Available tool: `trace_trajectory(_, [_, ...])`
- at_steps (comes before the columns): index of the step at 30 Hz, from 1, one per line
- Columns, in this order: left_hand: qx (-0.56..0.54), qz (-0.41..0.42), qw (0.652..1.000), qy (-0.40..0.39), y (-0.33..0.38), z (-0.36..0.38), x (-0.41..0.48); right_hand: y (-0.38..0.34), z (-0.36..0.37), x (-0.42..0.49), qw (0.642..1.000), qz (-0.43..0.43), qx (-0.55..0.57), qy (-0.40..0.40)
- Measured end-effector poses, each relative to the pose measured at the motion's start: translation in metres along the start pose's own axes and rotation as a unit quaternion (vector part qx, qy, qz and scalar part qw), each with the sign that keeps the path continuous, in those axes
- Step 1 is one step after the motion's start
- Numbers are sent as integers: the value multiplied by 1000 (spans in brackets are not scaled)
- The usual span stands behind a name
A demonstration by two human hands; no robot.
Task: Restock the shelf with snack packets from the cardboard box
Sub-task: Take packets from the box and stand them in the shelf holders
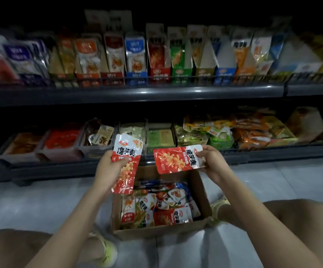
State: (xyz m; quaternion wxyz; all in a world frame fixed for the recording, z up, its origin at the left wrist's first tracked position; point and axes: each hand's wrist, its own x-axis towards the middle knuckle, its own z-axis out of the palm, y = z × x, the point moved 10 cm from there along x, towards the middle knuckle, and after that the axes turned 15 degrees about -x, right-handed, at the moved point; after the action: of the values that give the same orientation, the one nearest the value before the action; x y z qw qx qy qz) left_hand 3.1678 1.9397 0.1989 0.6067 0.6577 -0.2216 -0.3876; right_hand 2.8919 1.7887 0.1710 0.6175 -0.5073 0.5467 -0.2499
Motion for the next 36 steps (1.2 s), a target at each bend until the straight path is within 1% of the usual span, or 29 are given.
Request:
trace_trajectory(4, [0, 60, 998, -4, 60, 11, 5, -61, -8, -11, 999, -45, 28, -13])
trace_trajectory(6, [-5, 78, 997, 9, 86, 16, 13, -89, -12, -14, 997, -62, 41, -24])
trace_trajectory(9, [-7, 93, 996, 7, 122, 32, 23, -131, -23, -16, 994, -89, 55, -25])
trace_trajectory(15, [-10, 130, 991, 1, 180, 64, 53, -201, -61, -1, 984, -142, 99, 48])
trace_trajectory(18, [-9, 145, 989, 0, 199, 77, 69, -230, -74, 14, 978, -163, 85, 99])
trace_trajectory(22, [-14, 159, 987, 5, 217, 86, 91, -270, -72, 32, 967, -204, 51, 145])
trace_trajectory(24, [-21, 162, 987, 11, 223, 86, 102, -295, -64, 40, 957, -239, 15, 166])
trace_trajectory(26, [-34, 166, 985, 16, 230, 84, 114, -324, -51, 48, 938, -290, -42, 187])
trace_trajectory(29, [-53, 164, 984, 32, 241, 78, 132, -367, -24, 66, 894, -362, -149, 219])
trace_trajectory(31, [-59, 172, 982, 43, 251, 74, 145, -389, -2, 81, 866, -394, -208, 227])
trace_trajectory(33, [-56, 179, 981, 51, 260, 72, 156, -403, 25, 100, 836, -406, -291, 226])
trace_trajectory(36, [-47, 181, 981, 53, 268, 73, 170, -402, 58, 135, 783, -386, -439, 215])
